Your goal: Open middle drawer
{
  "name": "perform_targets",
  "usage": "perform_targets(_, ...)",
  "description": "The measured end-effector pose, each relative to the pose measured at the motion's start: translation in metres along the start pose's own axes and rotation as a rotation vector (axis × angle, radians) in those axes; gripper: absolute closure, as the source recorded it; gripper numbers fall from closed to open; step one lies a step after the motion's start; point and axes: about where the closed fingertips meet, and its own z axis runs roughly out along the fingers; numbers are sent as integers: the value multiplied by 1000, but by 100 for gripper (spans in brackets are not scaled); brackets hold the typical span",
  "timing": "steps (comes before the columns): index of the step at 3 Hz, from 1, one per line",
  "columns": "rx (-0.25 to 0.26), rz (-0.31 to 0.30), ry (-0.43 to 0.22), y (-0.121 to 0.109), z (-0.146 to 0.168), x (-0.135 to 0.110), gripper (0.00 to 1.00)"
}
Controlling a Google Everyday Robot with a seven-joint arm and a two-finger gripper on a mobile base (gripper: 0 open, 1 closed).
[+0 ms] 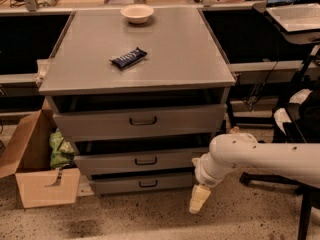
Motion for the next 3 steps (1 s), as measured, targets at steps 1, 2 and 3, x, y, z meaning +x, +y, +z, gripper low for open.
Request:
perform_targets(1,63,-37,-55,-21,14,-14,0)
perform_targets(2,110,-59,-92,-50,21,-27,0)
perform_targets(3,110,-59,-92,-50,21,-27,0)
